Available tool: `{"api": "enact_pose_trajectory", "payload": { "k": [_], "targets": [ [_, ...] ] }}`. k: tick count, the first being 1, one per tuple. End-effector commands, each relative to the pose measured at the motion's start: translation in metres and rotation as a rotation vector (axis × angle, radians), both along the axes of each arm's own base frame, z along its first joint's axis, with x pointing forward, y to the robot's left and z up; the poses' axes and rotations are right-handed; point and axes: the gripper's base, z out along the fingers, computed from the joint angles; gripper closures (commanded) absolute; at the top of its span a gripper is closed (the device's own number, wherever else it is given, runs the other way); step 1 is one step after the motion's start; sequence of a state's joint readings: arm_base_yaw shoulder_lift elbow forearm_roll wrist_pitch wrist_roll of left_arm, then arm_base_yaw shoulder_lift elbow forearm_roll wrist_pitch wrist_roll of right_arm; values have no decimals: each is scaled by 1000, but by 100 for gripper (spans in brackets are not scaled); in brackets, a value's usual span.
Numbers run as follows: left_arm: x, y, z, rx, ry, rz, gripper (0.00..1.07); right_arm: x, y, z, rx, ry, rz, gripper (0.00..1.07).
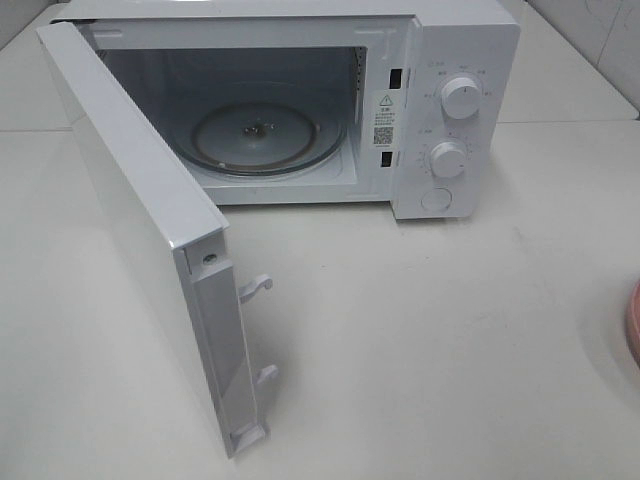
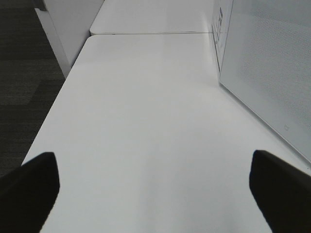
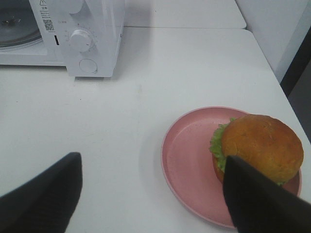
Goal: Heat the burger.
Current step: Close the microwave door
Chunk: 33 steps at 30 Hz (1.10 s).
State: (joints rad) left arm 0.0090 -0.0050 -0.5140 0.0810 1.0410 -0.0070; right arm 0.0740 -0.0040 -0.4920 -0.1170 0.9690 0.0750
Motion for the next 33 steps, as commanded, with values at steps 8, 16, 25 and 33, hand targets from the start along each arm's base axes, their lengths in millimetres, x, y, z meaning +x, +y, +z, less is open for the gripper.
{"api": "enact_pose_trajectory", "payload": {
  "k": [8, 16, 25, 33],
  "targets": [
    [-2, 0, 0, 0, -21, 2, 7, -4, 0, 0, -11, -29, 4, 32],
    [-2, 0, 0, -1, -21, 1, 7, -4, 0, 0, -11, -29, 4, 32],
    [-3, -2, 13, -20, -56, -9, 8, -4, 0, 0, -11, -29, 4, 32],
    [27, -2, 35, -3, -161, -18, 32, -4, 0, 0, -11, -29, 4, 32]
  ]
}}
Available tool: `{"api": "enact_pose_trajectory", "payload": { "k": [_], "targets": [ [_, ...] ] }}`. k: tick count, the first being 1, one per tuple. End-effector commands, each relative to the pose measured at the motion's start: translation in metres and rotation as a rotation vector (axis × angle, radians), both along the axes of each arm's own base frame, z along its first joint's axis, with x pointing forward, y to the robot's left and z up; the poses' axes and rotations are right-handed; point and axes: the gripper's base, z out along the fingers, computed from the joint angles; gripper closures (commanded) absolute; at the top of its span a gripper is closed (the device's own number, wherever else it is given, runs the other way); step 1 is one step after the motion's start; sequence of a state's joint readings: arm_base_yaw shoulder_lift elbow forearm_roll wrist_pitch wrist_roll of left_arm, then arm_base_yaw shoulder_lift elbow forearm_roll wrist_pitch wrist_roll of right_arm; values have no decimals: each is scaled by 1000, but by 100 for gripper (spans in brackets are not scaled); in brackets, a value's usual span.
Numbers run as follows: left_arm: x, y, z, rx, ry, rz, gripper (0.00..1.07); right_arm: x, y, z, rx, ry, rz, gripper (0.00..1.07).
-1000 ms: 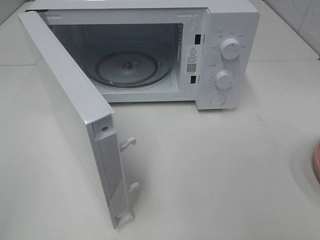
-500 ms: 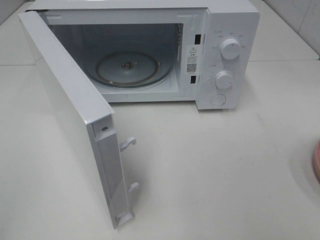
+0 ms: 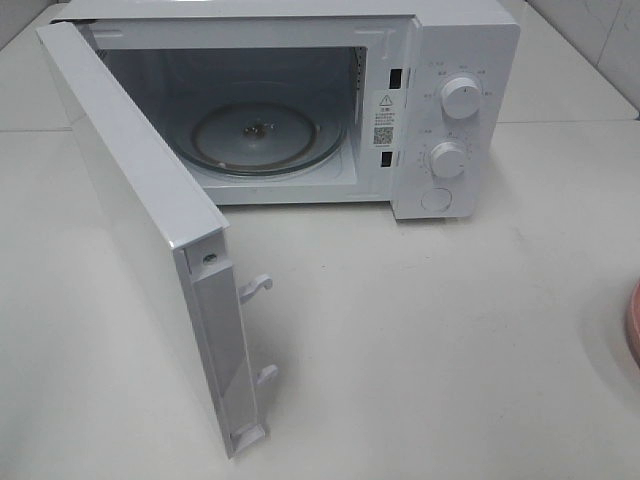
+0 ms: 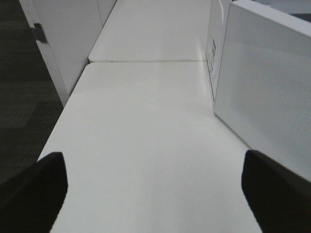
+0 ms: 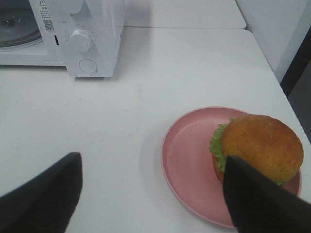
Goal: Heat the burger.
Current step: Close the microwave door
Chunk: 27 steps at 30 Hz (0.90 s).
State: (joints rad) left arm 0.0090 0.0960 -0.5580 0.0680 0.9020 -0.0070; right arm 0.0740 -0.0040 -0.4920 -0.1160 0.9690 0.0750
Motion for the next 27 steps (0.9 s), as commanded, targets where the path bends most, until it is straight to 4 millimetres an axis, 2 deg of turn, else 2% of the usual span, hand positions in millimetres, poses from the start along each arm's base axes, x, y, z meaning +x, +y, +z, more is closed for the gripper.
{"api": "enact_pose_trajectory", "payload": {
  "k": [1, 3, 4, 5, 6, 7, 8, 9, 10, 11, 14, 16, 19, 21, 22, 24, 25, 27],
  "targets": [
    [10, 0, 11, 1, -79, -2, 32, -4, 0, 0, -12, -29, 3, 32],
    [30, -1, 18, 1, -99, -10, 58, -4, 0, 0, -12, -29, 3, 32],
    [30, -1, 18, 1, -99, -10, 58, -4, 0, 0, -12, -29, 3, 32],
    [35, -1, 19, 1, -104, -12, 67, -4, 0, 0, -12, -29, 3, 32],
    [35, -1, 19, 1, -104, -12, 67, -4, 0, 0, -12, -29, 3, 32],
    [48, -1, 21, 1, -94, -15, 82, -4, 0, 0, -12, -29, 3, 32],
    [55, -1, 21, 1, -85, -16, 90, -4, 0, 0, -12, -29, 3, 32],
    [55, -1, 21, 1, -85, -16, 90, -4, 0, 0, -12, -29, 3, 32],
    [68, -1, 20, -4, -69, -20, 104, -4, 0, 0, -12, -29, 3, 32],
    [81, -2, 19, -15, -60, -25, 107, -4, 0, 0, -12, -29, 3, 32],
    [88, -2, 19, -20, -62, -27, 107, -4, 0, 0, -12, -29, 3, 32],
    [116, -3, 19, -35, -91, -33, 107, -4, 0, 0, -12, -29, 3, 32],
    [123, -3, 19, -35, -101, -35, 107, -4, 0, 0, -12, -29, 3, 32],
    [142, -3, 17, -29, -134, -39, 107, -4, 0, 0, -12, -29, 3, 32],
    [142, -3, 17, -29, -134, -39, 107, -4, 0, 0, -12, -29, 3, 32],
    [164, -3, 14, -21, -175, -46, 107, -4, 0, 0, -12, -29, 3, 32],
    [164, -3, 14, -21, -175, -46, 107, -4, 0, 0, -12, -29, 3, 32],
    [179, -3, 8, -16, -193, -50, 107, -4, 0, 0, -12, -29, 3, 32]
  ]
}}
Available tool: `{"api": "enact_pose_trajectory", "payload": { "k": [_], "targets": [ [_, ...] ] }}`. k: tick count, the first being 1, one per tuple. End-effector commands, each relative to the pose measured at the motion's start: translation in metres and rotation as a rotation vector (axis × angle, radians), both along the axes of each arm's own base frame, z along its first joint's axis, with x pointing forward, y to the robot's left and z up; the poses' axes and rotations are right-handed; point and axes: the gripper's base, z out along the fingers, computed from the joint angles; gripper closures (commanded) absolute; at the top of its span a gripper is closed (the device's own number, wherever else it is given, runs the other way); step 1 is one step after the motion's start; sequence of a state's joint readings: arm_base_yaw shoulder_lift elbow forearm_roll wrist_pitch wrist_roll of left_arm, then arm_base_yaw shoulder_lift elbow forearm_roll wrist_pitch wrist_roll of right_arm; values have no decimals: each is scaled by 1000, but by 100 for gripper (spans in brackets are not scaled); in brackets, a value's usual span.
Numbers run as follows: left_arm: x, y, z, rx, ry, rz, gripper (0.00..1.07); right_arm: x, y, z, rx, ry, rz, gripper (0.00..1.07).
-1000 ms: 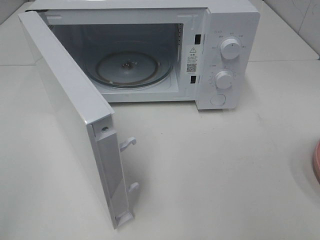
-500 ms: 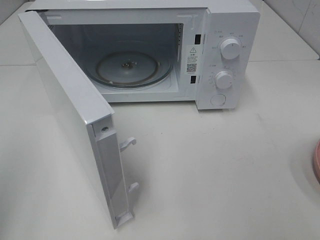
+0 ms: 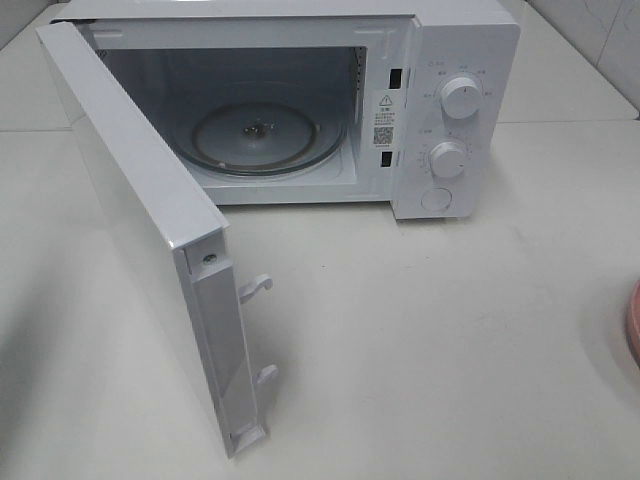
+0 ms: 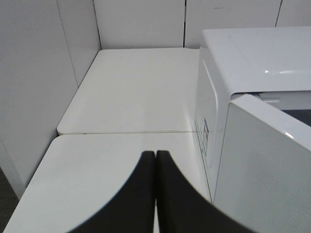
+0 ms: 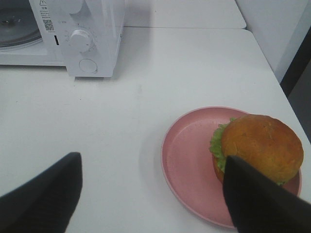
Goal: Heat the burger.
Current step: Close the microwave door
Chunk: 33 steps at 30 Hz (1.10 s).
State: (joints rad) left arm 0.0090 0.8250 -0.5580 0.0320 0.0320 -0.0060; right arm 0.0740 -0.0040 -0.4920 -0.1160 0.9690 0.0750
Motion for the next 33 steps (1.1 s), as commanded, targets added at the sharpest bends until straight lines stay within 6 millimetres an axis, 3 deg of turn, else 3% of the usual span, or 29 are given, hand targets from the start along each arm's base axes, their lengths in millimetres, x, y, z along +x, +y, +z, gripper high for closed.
{"api": "enact_pose_trajectory", "payload": {
  "k": [1, 3, 5, 10, 15, 33],
  "targets": [
    [13, 0, 1, 5, -53, -1, 107, -4, 0, 0, -12, -29, 3, 32],
    [17, 0, -2, 7, -61, -3, 107, -4, 0, 0, -12, -29, 3, 32],
    [27, 0, -23, -3, -118, -8, 107, -4, 0, 0, -12, -29, 3, 32],
    [26, -2, -48, -5, -211, -29, 107, -4, 0, 0, -12, -29, 3, 32],
    [32, -5, -69, 0, -168, -61, 107, -4, 0, 0, -12, -29, 3, 32],
    [59, -31, -111, -3, -105, -361, 107, -4, 0, 0, -12, -29, 3, 32]
  ]
}}
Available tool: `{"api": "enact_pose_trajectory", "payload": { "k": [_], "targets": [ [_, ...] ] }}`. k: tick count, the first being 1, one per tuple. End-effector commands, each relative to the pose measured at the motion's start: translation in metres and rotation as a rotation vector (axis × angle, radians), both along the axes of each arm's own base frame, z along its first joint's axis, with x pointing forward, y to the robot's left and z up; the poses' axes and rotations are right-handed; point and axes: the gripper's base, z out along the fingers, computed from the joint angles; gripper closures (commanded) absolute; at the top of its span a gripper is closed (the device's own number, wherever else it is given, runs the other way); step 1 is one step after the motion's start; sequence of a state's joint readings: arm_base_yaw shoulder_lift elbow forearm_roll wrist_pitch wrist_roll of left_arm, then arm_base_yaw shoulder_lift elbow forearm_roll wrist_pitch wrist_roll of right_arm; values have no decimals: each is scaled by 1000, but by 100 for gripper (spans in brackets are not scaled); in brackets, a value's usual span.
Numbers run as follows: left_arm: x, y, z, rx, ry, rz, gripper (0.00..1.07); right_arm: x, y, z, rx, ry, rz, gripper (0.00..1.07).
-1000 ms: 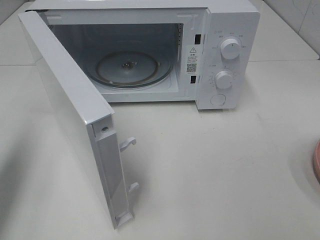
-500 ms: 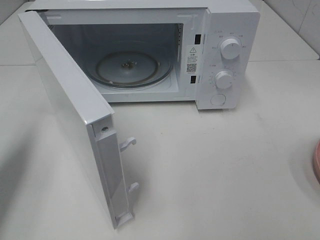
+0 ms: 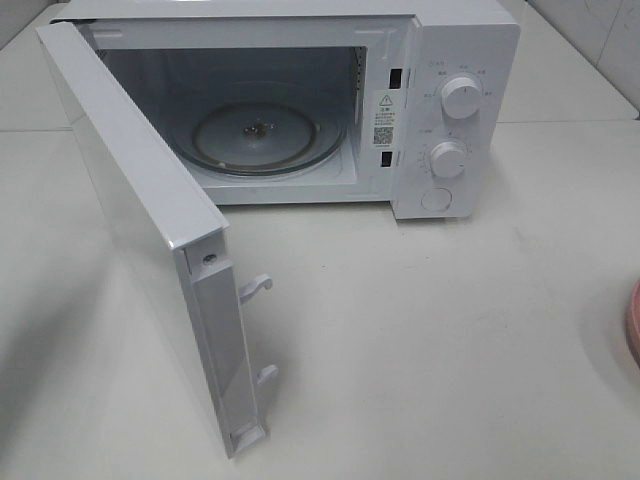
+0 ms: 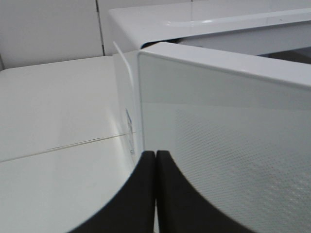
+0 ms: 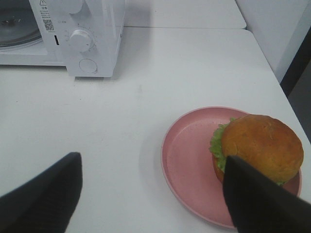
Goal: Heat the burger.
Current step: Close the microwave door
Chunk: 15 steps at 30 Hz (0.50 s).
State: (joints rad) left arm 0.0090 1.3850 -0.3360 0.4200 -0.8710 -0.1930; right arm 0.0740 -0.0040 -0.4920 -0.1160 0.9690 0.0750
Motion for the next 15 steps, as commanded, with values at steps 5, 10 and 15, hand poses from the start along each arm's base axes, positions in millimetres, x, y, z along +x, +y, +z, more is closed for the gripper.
{"api": "enact_pose_trajectory", "payload": {
  "k": [5, 10, 15],
  "targets": [
    [14, -11, -4, -12, 12, -142, 107, -4, 0, 0, -12, -29, 3, 32],
    [21, -19, -10, 37, 38, -228, 107, -4, 0, 0, -12, -29, 3, 32],
    [25, -33, -19, 33, 71, -280, 107, -4, 0, 0, -12, -29, 3, 32]
  ]
}}
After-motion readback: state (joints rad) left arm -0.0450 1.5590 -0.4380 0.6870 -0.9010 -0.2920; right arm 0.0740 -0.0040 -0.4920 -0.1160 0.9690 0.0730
